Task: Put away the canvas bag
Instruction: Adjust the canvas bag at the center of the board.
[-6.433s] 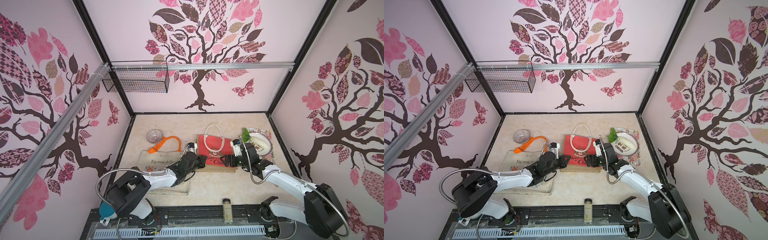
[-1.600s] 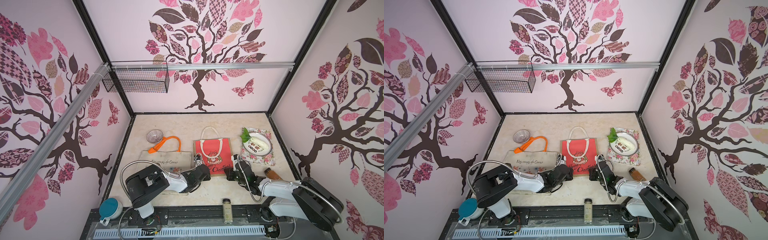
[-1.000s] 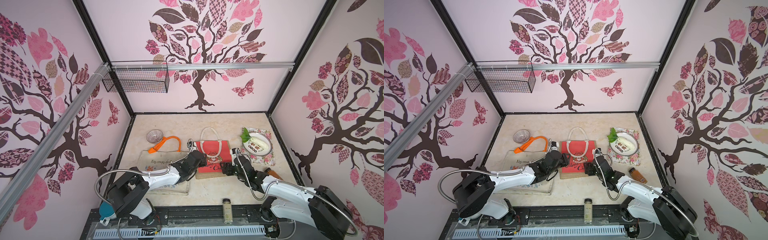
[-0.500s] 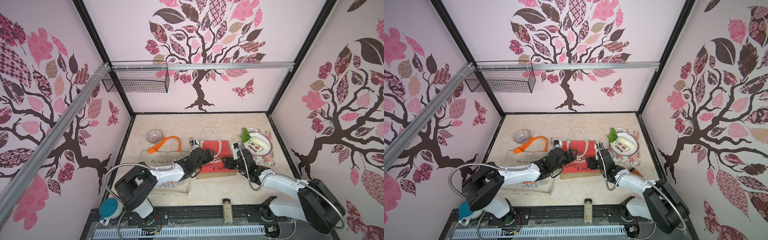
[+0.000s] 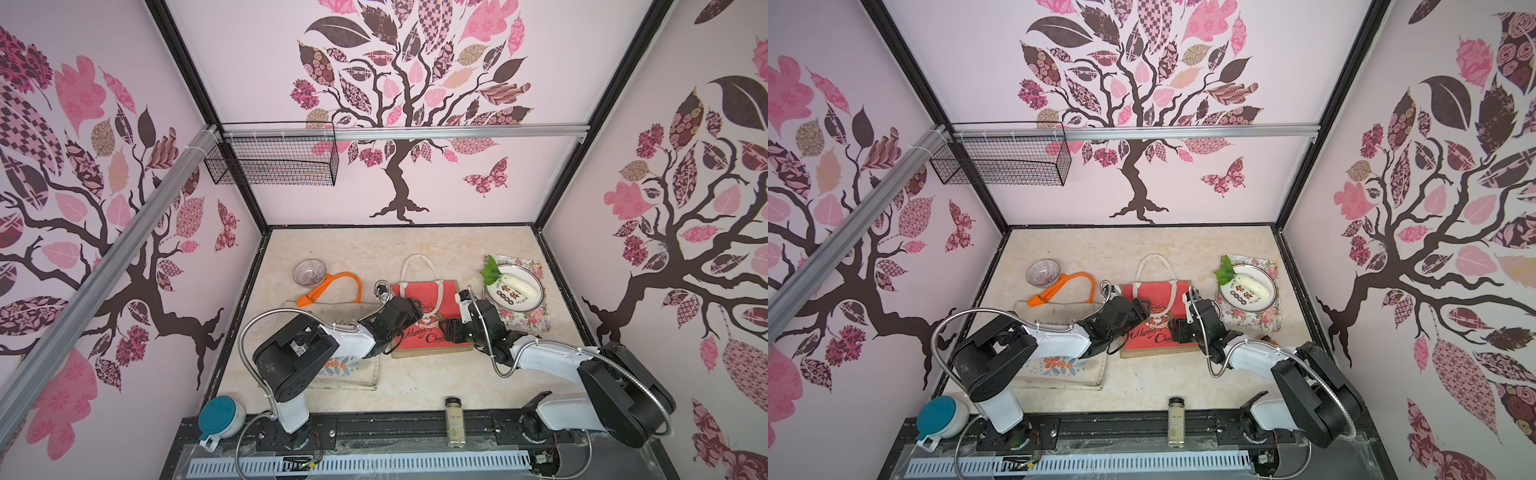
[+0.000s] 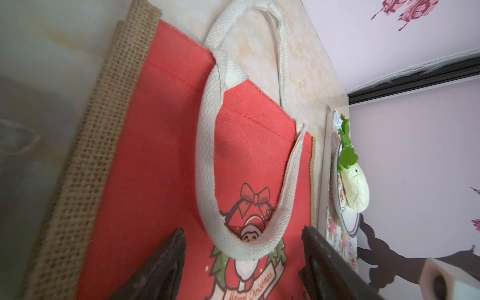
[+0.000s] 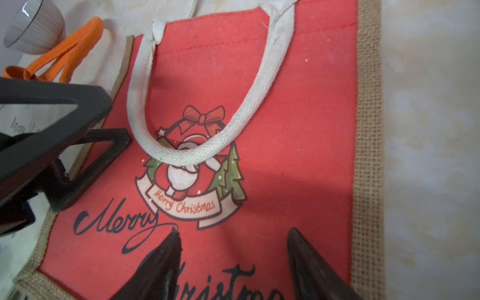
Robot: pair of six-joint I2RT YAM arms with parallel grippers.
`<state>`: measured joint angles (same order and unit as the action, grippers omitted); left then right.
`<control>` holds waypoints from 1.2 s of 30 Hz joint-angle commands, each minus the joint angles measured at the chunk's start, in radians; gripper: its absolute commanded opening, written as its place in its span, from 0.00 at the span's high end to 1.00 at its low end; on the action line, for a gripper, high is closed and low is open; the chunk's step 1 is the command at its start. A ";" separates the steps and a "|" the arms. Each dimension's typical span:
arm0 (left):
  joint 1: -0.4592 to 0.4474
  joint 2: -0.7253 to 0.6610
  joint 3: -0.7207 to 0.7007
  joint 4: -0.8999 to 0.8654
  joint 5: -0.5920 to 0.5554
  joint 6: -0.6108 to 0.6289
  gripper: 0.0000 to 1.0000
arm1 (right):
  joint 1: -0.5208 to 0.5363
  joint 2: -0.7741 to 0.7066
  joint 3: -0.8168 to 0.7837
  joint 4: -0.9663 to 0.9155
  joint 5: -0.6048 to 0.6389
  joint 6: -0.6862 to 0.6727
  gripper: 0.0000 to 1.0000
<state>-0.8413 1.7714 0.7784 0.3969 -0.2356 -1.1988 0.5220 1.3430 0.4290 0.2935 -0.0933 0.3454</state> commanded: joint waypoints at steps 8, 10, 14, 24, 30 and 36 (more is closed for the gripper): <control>-0.029 -0.040 0.073 -0.122 -0.130 0.212 0.32 | 0.001 0.053 0.126 0.026 -0.008 -0.113 0.27; -0.048 -0.074 0.081 -0.215 -0.208 0.270 0.31 | 0.001 0.102 0.154 -0.014 0.040 -0.110 0.27; -0.040 -0.113 0.046 -0.300 -0.240 0.275 0.29 | 0.001 0.154 0.216 -0.085 0.027 -0.165 0.22; -0.017 -0.112 -0.006 -0.319 -0.201 0.270 0.56 | 0.019 0.097 0.163 0.117 -0.236 -0.451 0.24; -0.012 -0.058 -0.018 -0.279 -0.182 0.254 0.58 | 0.019 0.232 0.299 -0.041 -0.355 -0.614 0.30; 0.004 -0.036 -0.022 -0.248 -0.145 0.274 0.64 | 0.026 0.340 0.449 -0.179 -0.298 -0.601 0.41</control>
<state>-0.8429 1.7302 0.7822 0.1223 -0.3943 -0.9375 0.5419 1.6382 0.8055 0.2127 -0.4007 -0.2306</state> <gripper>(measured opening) 0.367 0.580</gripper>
